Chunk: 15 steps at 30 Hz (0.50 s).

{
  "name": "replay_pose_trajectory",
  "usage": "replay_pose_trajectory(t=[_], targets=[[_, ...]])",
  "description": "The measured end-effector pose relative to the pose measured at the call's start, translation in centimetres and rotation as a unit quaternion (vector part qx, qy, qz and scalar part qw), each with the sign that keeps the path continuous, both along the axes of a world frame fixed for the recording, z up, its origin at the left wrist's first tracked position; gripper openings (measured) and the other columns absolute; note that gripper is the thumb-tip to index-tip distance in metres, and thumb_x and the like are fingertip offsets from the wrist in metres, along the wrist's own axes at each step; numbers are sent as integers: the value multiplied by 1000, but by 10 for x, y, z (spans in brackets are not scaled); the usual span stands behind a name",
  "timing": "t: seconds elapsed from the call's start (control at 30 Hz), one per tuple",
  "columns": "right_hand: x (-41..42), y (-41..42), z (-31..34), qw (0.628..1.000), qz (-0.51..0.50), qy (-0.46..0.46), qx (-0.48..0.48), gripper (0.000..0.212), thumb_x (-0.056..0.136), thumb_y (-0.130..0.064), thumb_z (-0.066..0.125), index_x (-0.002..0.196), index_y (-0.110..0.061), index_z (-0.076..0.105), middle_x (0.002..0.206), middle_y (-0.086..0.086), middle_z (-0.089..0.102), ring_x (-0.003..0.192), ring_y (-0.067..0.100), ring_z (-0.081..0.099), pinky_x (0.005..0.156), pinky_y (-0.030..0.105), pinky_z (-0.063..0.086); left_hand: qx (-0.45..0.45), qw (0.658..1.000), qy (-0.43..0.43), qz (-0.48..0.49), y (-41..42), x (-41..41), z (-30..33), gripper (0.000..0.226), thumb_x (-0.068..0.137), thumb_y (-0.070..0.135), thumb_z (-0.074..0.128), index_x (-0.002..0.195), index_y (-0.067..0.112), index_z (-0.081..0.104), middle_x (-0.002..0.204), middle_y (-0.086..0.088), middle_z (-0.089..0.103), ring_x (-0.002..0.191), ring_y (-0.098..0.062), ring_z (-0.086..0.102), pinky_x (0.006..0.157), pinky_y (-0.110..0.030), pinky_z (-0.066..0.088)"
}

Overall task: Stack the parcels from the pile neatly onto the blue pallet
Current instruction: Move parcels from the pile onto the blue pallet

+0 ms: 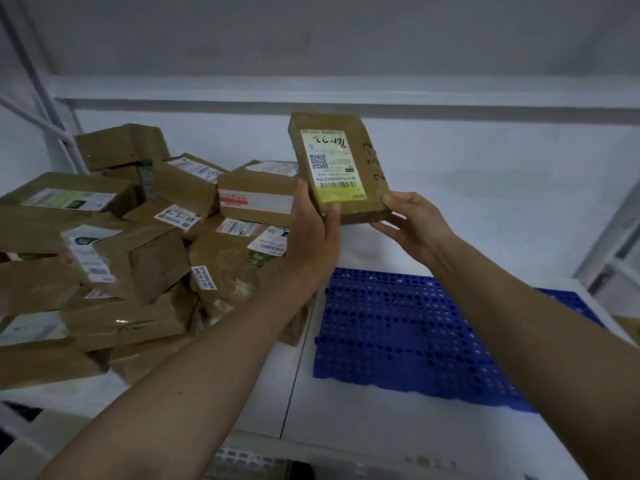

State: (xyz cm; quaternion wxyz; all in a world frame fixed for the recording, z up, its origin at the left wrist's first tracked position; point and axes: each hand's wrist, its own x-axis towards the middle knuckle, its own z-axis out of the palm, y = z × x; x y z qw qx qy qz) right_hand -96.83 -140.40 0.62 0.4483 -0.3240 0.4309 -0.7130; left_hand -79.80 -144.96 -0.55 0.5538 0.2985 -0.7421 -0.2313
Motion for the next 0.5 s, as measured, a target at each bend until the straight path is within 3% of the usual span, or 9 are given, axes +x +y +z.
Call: replay_pose_trajectory(t=[0.07,0.17,0.2,0.3,0.4,0.5], targets=[[-16,11,-10,999,-26,0,18,12,82,-4,68,85,-10,57,98,14,73,95,30,68,79,42,58,7,999,-19,-26,0,-17,-13,42,100,26,40,138,10,32,134,-6,47,114,-17,51,87,-34,50],[-35,26,-29,996,-73,2,57,12,83,-3,67,84,-10,57,94,13,72,90,28,68,78,42,58,58,996,-43,-52,3,-38,-35,42,101,25,39,141,15,30,132,3,43,111,-2,42,83,-5,37],[-40,31,-36,993,-89,5,71,11,84,-3,67,85,-10,58,93,12,72,88,27,68,77,41,58,81,993,-61,-58,4,-45,-42,40,100,25,39,139,15,32,132,2,44,111,-3,43,84,-6,37],[-51,50,-58,983,-136,13,119,9,85,-5,66,91,-10,63,88,7,72,80,20,68,67,32,58,149,976,-130,-88,9,-64,-65,35,100,25,38,132,12,39,127,-4,50,111,-16,50,85,-24,45],[-59,73,-81,968,-180,7,175,11,87,-6,65,98,-8,66,86,6,71,74,18,66,62,30,57,201,956,-169,-131,17,-80,-86,30,100,24,40,127,13,43,119,-3,53,97,-13,52,63,-12,36],[-68,100,-100,953,-213,2,213,19,88,-8,63,107,-6,66,92,7,71,80,20,66,71,34,57,234,933,-206,-181,31,-96,-105,33,100,26,39,132,15,44,115,4,51,91,-8,48,60,-11,33]])
